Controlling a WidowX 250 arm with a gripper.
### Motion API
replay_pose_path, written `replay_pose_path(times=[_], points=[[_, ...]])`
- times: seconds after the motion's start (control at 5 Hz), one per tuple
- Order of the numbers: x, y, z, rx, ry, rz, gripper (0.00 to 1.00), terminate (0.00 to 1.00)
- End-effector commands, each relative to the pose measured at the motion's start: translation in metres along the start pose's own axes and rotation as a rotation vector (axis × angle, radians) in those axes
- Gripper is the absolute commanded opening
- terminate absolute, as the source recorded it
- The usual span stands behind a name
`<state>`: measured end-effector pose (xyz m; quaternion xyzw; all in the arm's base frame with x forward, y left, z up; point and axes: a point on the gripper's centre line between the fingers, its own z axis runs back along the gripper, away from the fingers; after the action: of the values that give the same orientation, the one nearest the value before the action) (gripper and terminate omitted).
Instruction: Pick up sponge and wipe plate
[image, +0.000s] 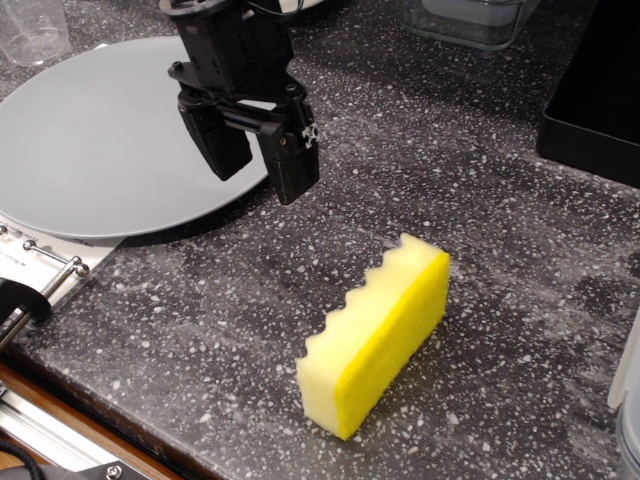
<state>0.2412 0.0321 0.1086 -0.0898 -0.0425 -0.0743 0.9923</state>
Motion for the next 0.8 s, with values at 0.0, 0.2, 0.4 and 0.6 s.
replay_pose_path(times=[0.0,0.2,0.4,0.6], points=[[0.000,0.000,0.000,0.000,0.000,0.000,1.00,0.00],[0.002,-0.028,0.006,-0.041,0.015,0.093,1.00,0.00],[0.004,-0.058,0.006,-0.058,0.018,0.087,1.00,0.00],[0.002,-0.080,-0.004,-0.036,0.008,0.054,1.00,0.00]])
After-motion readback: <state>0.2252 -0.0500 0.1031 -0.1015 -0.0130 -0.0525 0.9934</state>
